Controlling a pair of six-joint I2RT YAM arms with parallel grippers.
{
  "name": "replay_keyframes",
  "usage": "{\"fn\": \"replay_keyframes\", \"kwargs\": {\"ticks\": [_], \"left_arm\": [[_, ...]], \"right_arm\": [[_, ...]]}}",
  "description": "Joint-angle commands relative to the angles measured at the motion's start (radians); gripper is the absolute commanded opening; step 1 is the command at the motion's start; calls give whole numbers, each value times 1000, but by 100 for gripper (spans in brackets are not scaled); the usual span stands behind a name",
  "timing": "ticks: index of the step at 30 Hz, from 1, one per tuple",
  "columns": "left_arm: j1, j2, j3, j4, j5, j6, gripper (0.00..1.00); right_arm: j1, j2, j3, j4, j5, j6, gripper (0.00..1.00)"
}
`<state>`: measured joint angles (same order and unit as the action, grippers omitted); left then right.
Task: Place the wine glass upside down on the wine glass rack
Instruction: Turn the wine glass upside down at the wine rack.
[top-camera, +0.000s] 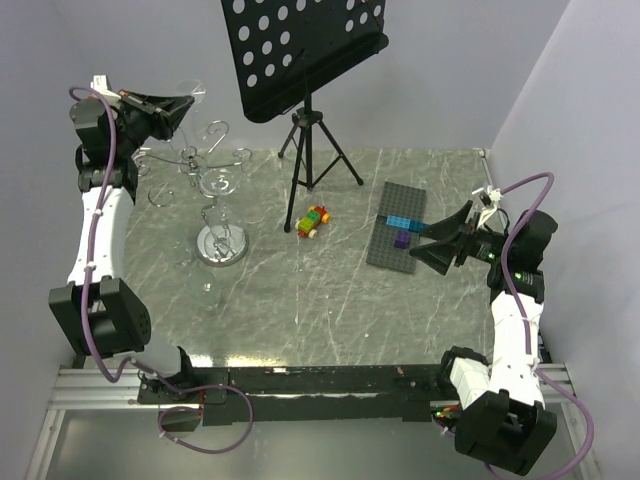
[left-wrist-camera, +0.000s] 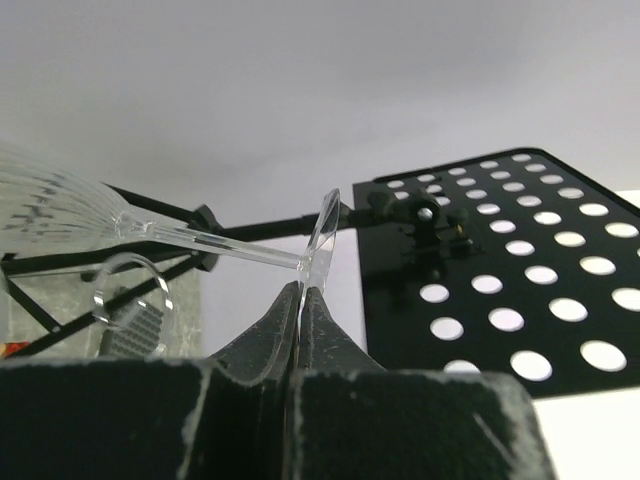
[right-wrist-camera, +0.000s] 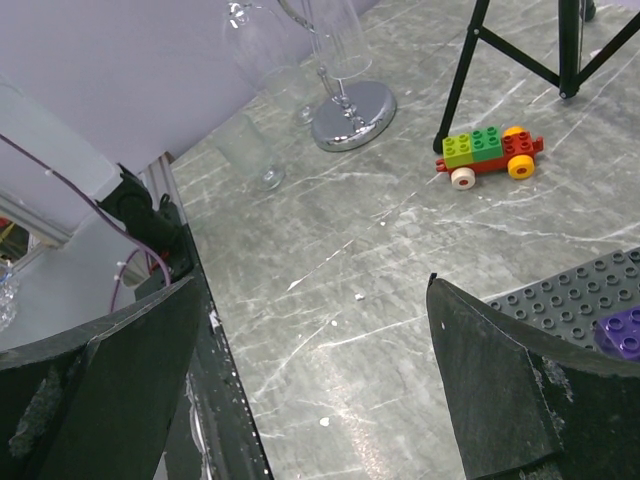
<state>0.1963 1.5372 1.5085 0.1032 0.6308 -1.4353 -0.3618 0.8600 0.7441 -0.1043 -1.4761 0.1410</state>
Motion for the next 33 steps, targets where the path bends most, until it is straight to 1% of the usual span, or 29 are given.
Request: {"fn": "replay_keyframes", "kwargs": {"ticks": [1, 6, 12, 20, 28, 33], "left_arm": [[-18, -84, 2, -37, -32, -70, 1], [-24, -107, 1, -149, -89, -57, 1], [-26, -115, -19, -214, -120, -47, 1], [-34, -118, -36, -218, -121, -53, 1], [-87, -114, -45, -231, -146, -66, 1], [-112, -97, -50, -195, -145, -89, 1]], "right_arm": [[9, -21, -8, 51, -294, -7, 100], [9, -24, -8, 51, -294, -7, 100], [11, -30, -6, 48, -294, -9, 100], [11, -32, -6, 48, -294, -9, 100], [12, -32, -8, 51, -294, -11, 100], [14, -30, -8, 49, -294, -11, 100]]}}
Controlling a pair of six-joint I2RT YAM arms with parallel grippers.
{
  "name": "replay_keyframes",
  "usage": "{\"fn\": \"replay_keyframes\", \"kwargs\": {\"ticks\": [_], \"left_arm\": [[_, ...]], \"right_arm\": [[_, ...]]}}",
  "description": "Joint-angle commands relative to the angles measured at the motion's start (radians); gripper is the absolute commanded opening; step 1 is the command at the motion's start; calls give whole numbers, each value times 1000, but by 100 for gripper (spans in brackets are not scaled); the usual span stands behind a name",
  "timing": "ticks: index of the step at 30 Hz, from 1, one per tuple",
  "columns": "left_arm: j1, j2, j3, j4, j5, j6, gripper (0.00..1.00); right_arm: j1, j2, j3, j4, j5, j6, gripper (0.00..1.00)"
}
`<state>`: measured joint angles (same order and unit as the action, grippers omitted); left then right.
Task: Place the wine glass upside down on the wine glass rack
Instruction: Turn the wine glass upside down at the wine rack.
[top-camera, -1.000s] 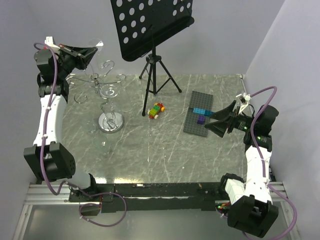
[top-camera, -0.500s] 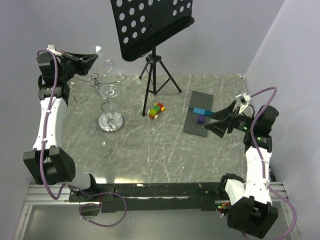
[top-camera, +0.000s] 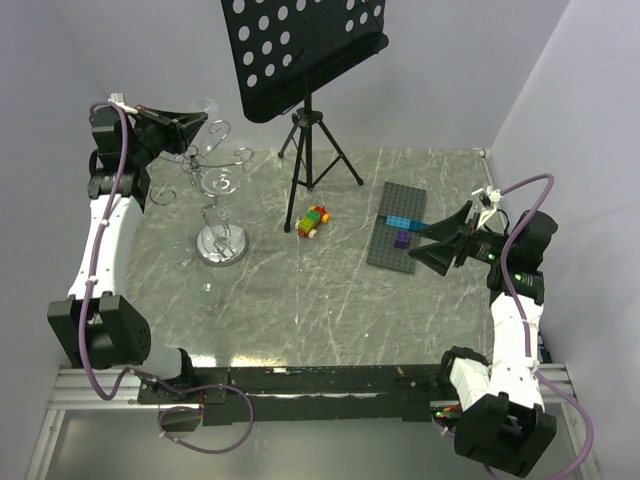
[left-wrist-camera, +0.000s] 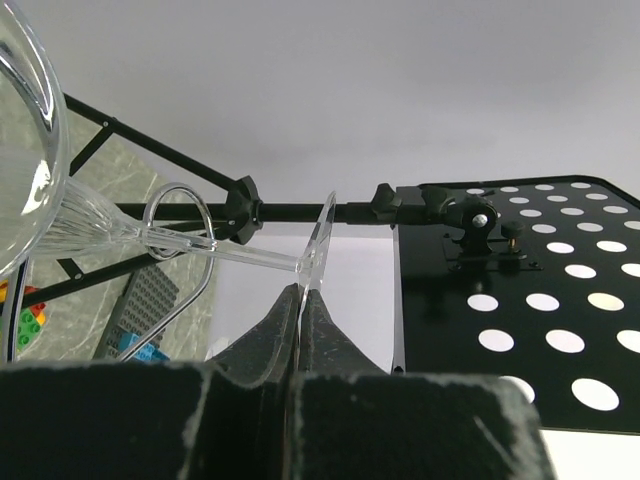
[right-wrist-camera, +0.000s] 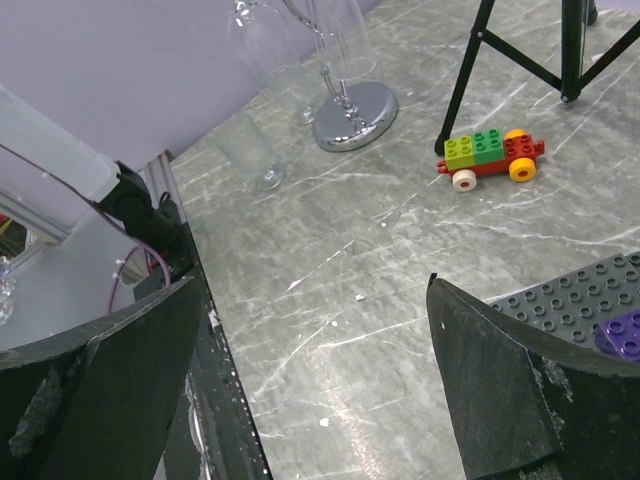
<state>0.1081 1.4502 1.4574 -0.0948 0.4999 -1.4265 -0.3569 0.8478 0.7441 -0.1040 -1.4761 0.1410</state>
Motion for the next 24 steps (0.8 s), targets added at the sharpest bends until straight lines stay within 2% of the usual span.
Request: {"fn": "replay_keyframes", "kwargs": {"ticks": [1, 11, 24], "left_arm": [[-28, -4, 4, 9, -14, -103, 1], [-38, -19, -14, -22, -32, -101, 1], [-48, -37, -38, 18, -6, -130, 1]], "right_arm": [[9, -19, -8, 49, -294, -11, 100], [13, -21, -6, 52, -294, -9, 100], [15, -19, -6, 50, -294, -11, 100]]}}
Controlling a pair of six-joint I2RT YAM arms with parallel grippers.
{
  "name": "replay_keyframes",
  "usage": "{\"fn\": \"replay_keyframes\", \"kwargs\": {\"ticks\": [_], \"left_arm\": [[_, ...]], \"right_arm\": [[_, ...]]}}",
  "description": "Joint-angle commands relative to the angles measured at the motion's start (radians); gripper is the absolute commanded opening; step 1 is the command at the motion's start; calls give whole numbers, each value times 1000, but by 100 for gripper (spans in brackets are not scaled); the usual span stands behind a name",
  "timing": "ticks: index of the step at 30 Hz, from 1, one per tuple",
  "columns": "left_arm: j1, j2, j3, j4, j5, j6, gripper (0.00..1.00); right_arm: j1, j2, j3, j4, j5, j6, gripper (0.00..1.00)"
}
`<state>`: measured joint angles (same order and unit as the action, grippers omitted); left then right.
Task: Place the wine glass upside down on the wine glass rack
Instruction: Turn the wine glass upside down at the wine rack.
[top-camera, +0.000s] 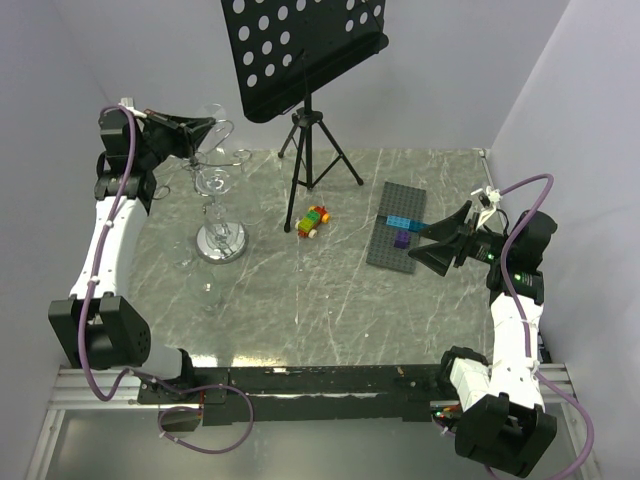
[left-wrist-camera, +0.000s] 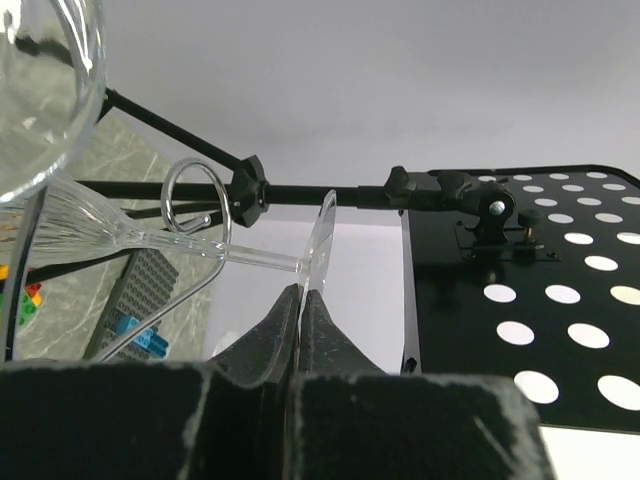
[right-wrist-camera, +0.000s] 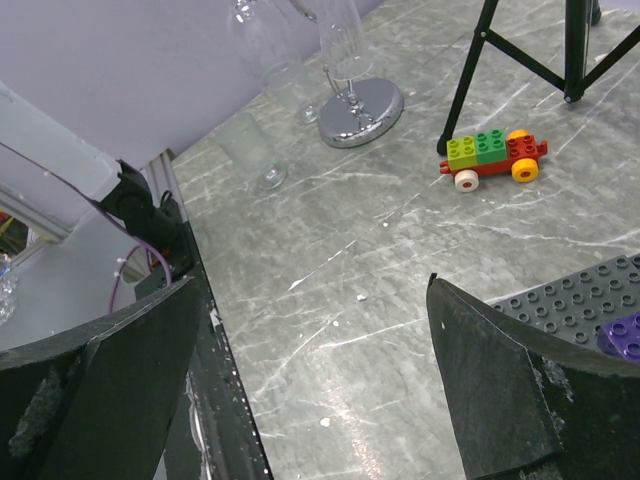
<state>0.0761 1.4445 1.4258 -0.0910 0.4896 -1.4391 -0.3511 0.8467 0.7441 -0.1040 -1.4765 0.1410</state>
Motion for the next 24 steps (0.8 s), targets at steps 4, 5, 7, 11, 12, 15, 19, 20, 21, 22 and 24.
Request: {"fn": "replay_keyframes", "kwargs": {"ticks": [4, 5, 7, 11, 12, 15, 19, 20, 21, 22, 24], "left_arm": [[-39, -19, -7, 22, 6, -126, 1], [-42, -19, -7, 25, 6, -126, 1], [-50, -12, -1, 31, 3, -129, 1], [-56, 30, 51, 24, 0, -129, 1], [-58, 37, 59, 22, -5, -127, 1], [-58, 59, 81, 17, -9, -132, 1], [-56, 97, 122, 5, -22, -133, 1], [-56, 106, 130, 1, -29, -132, 1], [-56, 112, 136, -3, -36, -133, 1], [-55, 119, 139, -3, -40, -136, 1], [-52, 126, 150, -9, -54, -136, 1]], "right_arm": [[8, -17, -6, 53, -294, -9, 100], [9, -17, -6, 53, -294, -9, 100], [9, -17, -6, 52, -295, -9, 100], [9, -15, -6, 53, -294, -9, 100], [9, -17, -6, 53, -294, -9, 100], [9, -17, -6, 53, -294, -9, 100], [9, -18, -8, 55, -295, -9, 100], [8, -17, -8, 53, -294, -8, 100], [9, -18, -8, 53, -294, -7, 100], [9, -18, -8, 56, -294, -7, 100], [9, -18, -8, 55, -294, -7, 100]]}}
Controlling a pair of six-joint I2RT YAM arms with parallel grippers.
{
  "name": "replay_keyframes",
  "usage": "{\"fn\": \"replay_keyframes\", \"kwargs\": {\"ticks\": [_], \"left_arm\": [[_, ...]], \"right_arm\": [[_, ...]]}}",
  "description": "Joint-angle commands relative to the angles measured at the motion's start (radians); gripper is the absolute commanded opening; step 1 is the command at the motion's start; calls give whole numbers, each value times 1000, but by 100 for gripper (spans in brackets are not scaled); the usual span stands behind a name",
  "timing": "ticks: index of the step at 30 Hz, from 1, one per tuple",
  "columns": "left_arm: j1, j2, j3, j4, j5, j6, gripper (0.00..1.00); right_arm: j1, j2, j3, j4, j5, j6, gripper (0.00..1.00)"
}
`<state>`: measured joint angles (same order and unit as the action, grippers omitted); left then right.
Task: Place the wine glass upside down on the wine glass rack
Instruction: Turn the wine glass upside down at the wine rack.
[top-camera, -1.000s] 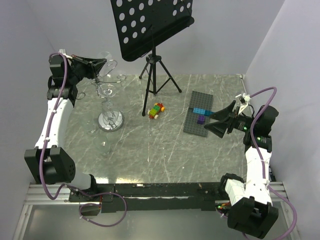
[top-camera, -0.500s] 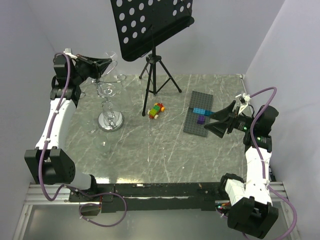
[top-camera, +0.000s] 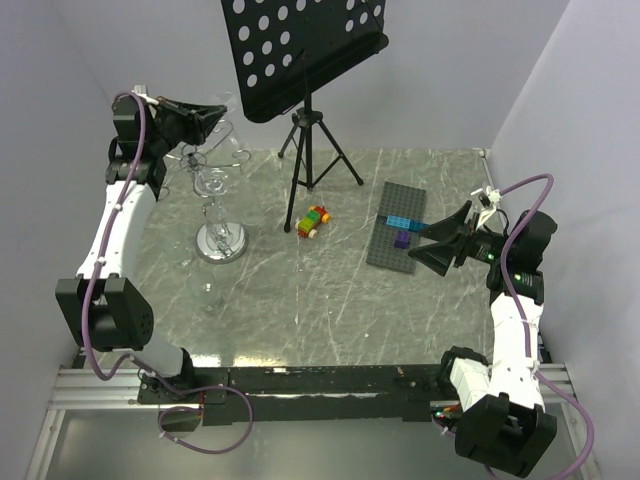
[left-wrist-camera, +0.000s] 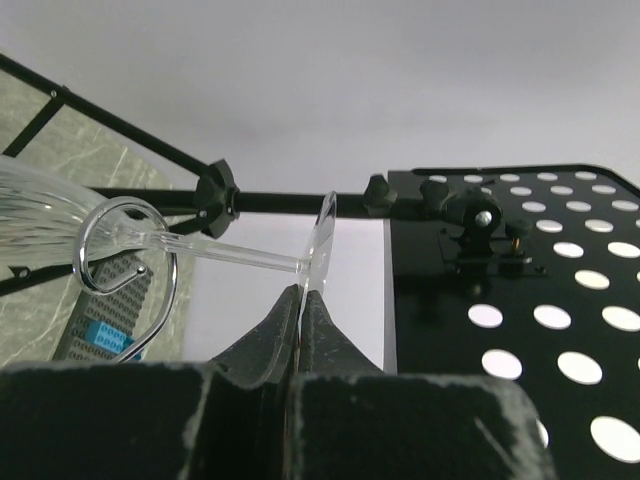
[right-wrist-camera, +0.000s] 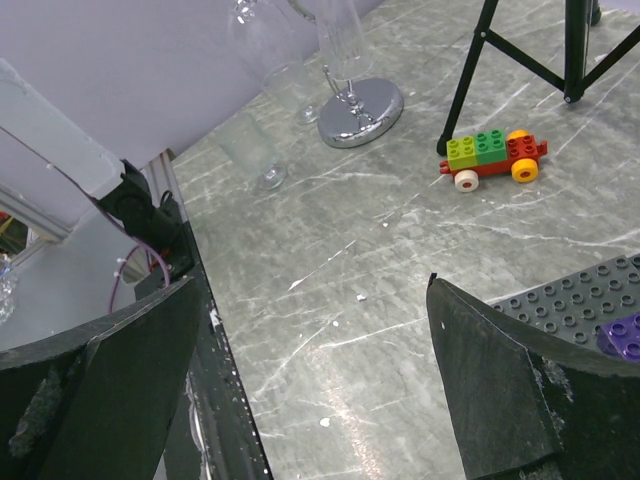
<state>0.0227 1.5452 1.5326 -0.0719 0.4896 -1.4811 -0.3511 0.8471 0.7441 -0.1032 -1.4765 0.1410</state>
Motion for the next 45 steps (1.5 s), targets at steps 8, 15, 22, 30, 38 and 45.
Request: {"fn": "replay_keyframes", "kwargs": {"ticks": [8, 15, 22, 30, 38, 45], "left_arm": [[28, 13, 26, -52, -100, -99, 1], [63, -22, -15, -55, -99, -105, 4], [65, -37, -28, -60, -89, -104, 15], [75, -62, -71, -65, -97, -104, 21], [77, -65, -71, -86, -97, -97, 32], [83, -83, -100, -92, -91, -105, 38]], "right_arm": [[8, -19, -9, 57, -294, -6, 100], [9, -17, -9, 59, -294, -6, 100], [11, -17, -8, 59, -295, -6, 100], [11, -22, -8, 56, -294, -6, 100], [15, -23, -6, 59, -294, -6, 100], [17, -16, -8, 60, -294, -6, 100]]}}
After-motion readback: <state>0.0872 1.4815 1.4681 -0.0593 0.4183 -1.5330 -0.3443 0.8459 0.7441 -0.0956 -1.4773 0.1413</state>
